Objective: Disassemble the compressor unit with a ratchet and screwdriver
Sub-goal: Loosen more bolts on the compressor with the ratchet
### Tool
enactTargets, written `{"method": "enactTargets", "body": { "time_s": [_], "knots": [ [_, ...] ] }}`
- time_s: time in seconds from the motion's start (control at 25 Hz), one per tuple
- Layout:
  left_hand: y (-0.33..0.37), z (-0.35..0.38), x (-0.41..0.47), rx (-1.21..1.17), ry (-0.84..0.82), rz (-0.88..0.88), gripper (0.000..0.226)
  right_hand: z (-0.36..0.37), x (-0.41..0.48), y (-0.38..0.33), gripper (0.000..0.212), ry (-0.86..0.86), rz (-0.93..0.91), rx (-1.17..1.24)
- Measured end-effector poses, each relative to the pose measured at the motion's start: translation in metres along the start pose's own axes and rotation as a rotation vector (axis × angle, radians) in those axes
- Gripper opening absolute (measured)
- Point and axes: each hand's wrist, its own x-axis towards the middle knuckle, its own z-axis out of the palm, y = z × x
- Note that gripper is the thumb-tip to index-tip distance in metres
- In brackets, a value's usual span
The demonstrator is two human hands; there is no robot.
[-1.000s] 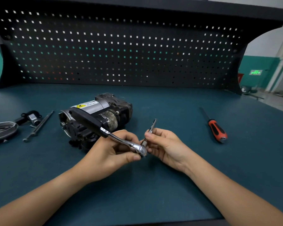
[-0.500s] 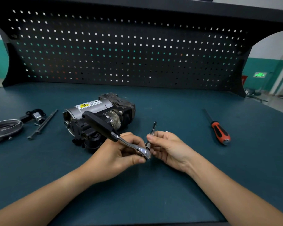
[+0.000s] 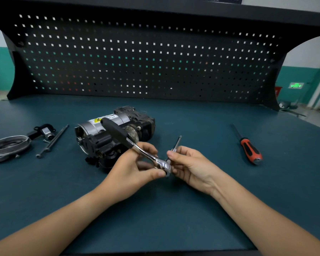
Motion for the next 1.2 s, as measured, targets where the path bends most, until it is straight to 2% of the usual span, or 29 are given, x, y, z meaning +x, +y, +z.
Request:
{"method": "enactTargets", "body": {
  "time_s": [0.08, 0.2, 0.32, 0.4, 0.44, 0.52, 0.56, 0.6, 0.68, 0.72, 0.8, 0.92, 1.0, 1.08, 1.2],
  "knots": [
    [0.001, -0.003, 0.002, -0.025, 0.055, -0.018, 0.042, 0.003, 0.001, 0.0, 0.016, 0.045, -0.035, 0.093],
    [0.001, -0.01, 0.005, -0.14, 0.028, -0.084, 0.041, 0.008, 0.005, 0.006, 0.012, 0.121, -0.107, 0.142],
    [0.001, -0.007, 0.005, -0.327, 0.06, -0.188, 0.024, 0.012, 0.005, 0.001, 0.006, 0.091, -0.164, -0.068],
    [0.003, -0.005, 0.005, -0.296, 0.168, -0.16, 0.004, -0.003, 0.005, -0.017, 0.016, 0.103, -0.215, -0.221],
    [0.004, -0.006, 0.005, -0.266, 0.221, -0.138, 0.012, -0.017, 0.004, -0.029, 0.022, 0.202, -0.272, -0.282],
    [0.007, -0.008, 0.003, -0.23, 0.282, -0.104, 0.018, -0.051, 0.0, -0.044, 0.03, 0.534, -0.377, -0.499],
    [0.008, -0.009, 0.002, -0.22, 0.291, -0.098, 0.019, -0.064, 0.0, -0.044, 0.033, 0.653, -0.36, -0.718],
    [0.009, -0.01, 0.0, -0.204, 0.278, -0.086, 0.02, -0.071, 0.001, -0.038, 0.033, 0.682, -0.278, -0.963],
    [0.008, -0.011, -0.003, -0.141, 0.232, -0.07, 0.02, -0.073, 0.012, -0.021, 0.032, 0.598, -0.097, -1.313],
    [0.007, -0.011, -0.005, -0.112, 0.215, -0.065, 0.021, -0.068, 0.017, -0.015, 0.029, 0.557, -0.083, -1.39],
    [0.007, -0.012, -0.008, -0.077, 0.217, -0.051, 0.021, -0.059, 0.024, -0.013, 0.02, 0.459, -0.137, -1.458],
    [0.008, -0.016, -0.007, -0.077, 0.281, -0.045, 0.02, -0.055, 0.025, -0.014, 0.029, 0.289, -0.169, -1.601],
    [0.008, -0.019, -0.006, -0.113, 0.314, -0.054, 0.02, -0.056, 0.021, -0.013, 0.026, 0.193, -0.189, -1.683],
    [0.009, -0.019, -0.006, -0.119, 0.336, -0.05, 0.02, -0.052, 0.014, -0.013, 0.021, 0.146, -0.3, -1.613],
    [0.01, -0.02, -0.007, -0.099, 0.37, -0.03, 0.021, -0.035, 0.002, -0.007, 0.014, 0.015, -0.462, -1.248]
  ]
}}
